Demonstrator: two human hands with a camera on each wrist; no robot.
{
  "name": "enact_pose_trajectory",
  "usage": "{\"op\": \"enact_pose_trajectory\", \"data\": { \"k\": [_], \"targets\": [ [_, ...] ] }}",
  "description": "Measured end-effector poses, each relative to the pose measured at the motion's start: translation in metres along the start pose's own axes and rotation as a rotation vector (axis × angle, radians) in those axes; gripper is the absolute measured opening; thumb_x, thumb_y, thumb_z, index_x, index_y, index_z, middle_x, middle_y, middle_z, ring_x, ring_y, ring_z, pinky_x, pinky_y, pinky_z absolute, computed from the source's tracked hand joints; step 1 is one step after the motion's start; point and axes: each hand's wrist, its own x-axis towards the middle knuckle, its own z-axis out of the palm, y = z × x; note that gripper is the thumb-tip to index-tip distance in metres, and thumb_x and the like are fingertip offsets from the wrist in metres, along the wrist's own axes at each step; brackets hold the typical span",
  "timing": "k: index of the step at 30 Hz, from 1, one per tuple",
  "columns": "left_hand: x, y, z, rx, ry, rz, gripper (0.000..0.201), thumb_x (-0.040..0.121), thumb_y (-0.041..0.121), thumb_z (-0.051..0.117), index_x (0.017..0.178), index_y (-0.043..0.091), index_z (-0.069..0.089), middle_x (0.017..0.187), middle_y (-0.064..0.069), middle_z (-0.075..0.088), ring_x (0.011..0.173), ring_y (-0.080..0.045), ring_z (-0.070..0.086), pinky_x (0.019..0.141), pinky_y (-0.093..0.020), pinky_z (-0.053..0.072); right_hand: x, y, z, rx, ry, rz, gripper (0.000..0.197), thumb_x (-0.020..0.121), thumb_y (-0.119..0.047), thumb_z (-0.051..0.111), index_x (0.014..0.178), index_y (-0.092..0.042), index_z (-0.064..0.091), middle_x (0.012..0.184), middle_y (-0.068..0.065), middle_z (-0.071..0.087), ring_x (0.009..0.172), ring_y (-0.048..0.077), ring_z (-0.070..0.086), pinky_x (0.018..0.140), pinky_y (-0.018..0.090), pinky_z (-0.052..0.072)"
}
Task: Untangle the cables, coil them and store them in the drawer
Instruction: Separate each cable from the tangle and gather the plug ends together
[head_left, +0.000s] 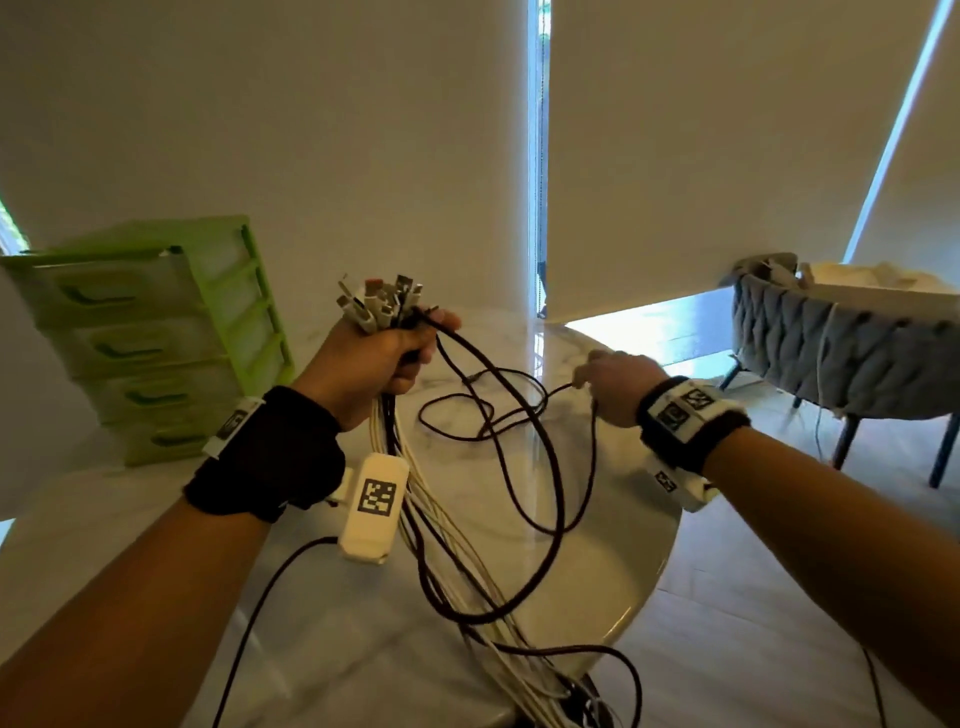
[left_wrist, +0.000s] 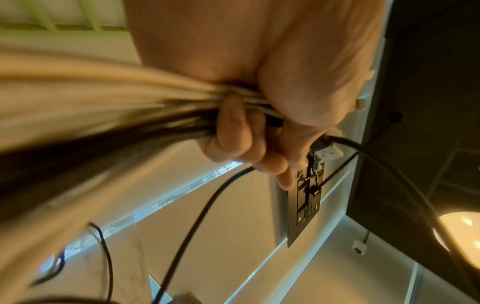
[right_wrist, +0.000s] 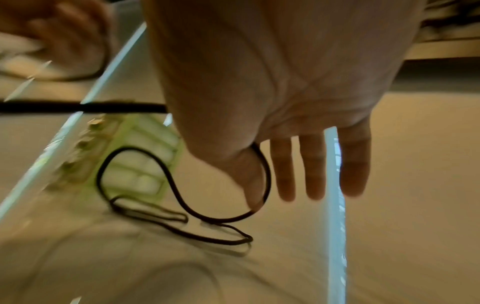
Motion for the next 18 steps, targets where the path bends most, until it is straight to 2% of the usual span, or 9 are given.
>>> {"op": "enact_pose_trajectory", "data": {
  "k": [2, 4, 6, 9, 11, 13, 14, 16, 18],
  "targets": [
    [0.000, -0.001, 0.000, 0.071, -0.017, 0.004, 0.029, 0.098, 0.005, 0.045, 0.087, 0.014, 0.069, 0.054, 0.004, 0.047, 0.044, -0.006, 0.028, 0.039, -0.016, 0.020, 0.007, -0.024, 0.000, -0.053, -0.044, -0.118, 0.036, 0.089, -0.025, 0.059, 0.125, -0.025, 0.053, 0.123, -0.001, 0.054, 0.109, 0.024, 0.057, 0.087, 0.036, 0.050],
    [0.000, -0.002, -0.001, 0.093, -0.022, -0.005, 0.029, 0.098, 0.006, 0.046, 0.086, 0.015, 0.070, 0.055, 0.002, 0.048, 0.045, -0.006, 0.030, 0.039, -0.015, 0.022, 0.014, -0.043, 0.001, -0.048, -0.049, -0.233, 0.050, 0.085, -0.026, 0.067, 0.130, -0.021, 0.045, 0.126, 0.001, 0.053, 0.107, 0.023, 0.057, 0.085, 0.036, 0.052],
    [0.001, -0.006, -0.004, 0.112, -0.021, -0.026, 0.026, 0.098, 0.009, 0.048, 0.087, 0.014, 0.070, 0.056, 0.001, 0.049, 0.045, -0.006, 0.031, 0.039, -0.015, 0.023, 0.019, -0.058, 0.001, 0.030, -0.088, -0.283, 0.066, 0.083, -0.023, 0.071, 0.138, -0.021, 0.036, 0.135, 0.003, 0.050, 0.111, 0.024, 0.057, 0.088, 0.037, 0.052],
    [0.005, -0.013, -0.007, 0.159, -0.027, -0.069, 0.023, 0.098, 0.011, 0.049, 0.090, 0.012, 0.070, 0.059, 0.000, 0.048, 0.045, -0.006, 0.033, 0.039, -0.016, 0.023, 0.026, -0.079, 0.001, 0.043, -0.126, -0.415, 0.095, 0.079, -0.017, 0.073, 0.151, -0.030, 0.013, 0.152, 0.001, 0.034, 0.119, 0.028, 0.055, 0.093, 0.040, 0.051],
    [0.007, -0.018, -0.009, 0.168, -0.025, -0.098, 0.023, 0.098, 0.011, 0.050, 0.088, 0.013, 0.071, 0.060, -0.002, 0.048, 0.045, -0.007, 0.033, 0.040, -0.017, 0.023, 0.034, -0.092, 0.003, -0.009, -0.171, -0.484, 0.101, 0.078, -0.016, 0.073, 0.151, -0.036, 0.007, 0.157, 0.000, 0.024, 0.126, 0.028, 0.050, 0.095, 0.041, 0.049],
    [0.007, -0.022, -0.013, 0.159, -0.013, -0.123, 0.023, 0.098, 0.012, 0.050, 0.088, 0.014, 0.071, 0.061, -0.003, 0.048, 0.045, -0.007, 0.033, 0.040, -0.017, 0.023, 0.042, -0.106, 0.005, -0.036, -0.280, -0.498, 0.093, 0.082, -0.015, 0.069, 0.152, -0.034, 0.010, 0.159, 0.001, 0.021, 0.137, 0.026, 0.038, 0.106, 0.043, 0.041],
    [0.006, -0.023, -0.015, 0.151, -0.007, -0.131, 0.023, 0.098, 0.013, 0.050, 0.088, 0.014, 0.071, 0.061, -0.003, 0.048, 0.045, -0.006, 0.033, 0.041, -0.017, 0.022, 0.046, -0.113, 0.006, -0.030, -0.342, -0.497, 0.086, 0.086, -0.016, 0.066, 0.152, -0.032, 0.014, 0.157, 0.003, 0.025, 0.139, 0.026, 0.035, 0.110, 0.043, 0.037],
    [0.004, -0.025, -0.020, 0.124, -0.010, -0.141, 0.024, 0.099, 0.013, 0.048, 0.091, 0.012, 0.071, 0.061, -0.002, 0.047, 0.045, -0.006, 0.031, 0.041, -0.016, 0.021, 0.053, -0.125, 0.008, 0.006, -0.374, -0.517, 0.068, 0.089, -0.022, 0.063, 0.148, -0.027, 0.030, 0.146, 0.007, 0.043, 0.132, 0.026, 0.044, 0.108, 0.042, 0.039],
    [0.001, -0.025, -0.027, 0.093, -0.020, -0.143, 0.025, 0.100, 0.013, 0.046, 0.095, 0.010, 0.070, 0.061, -0.002, 0.047, 0.043, -0.005, 0.029, 0.039, -0.015, 0.020, 0.059, -0.131, 0.009, 0.016, -0.317, -0.504, 0.047, 0.088, -0.027, 0.064, 0.133, -0.021, 0.050, 0.128, 0.006, 0.057, 0.117, 0.024, 0.055, 0.099, 0.038, 0.046]
  ]
}}
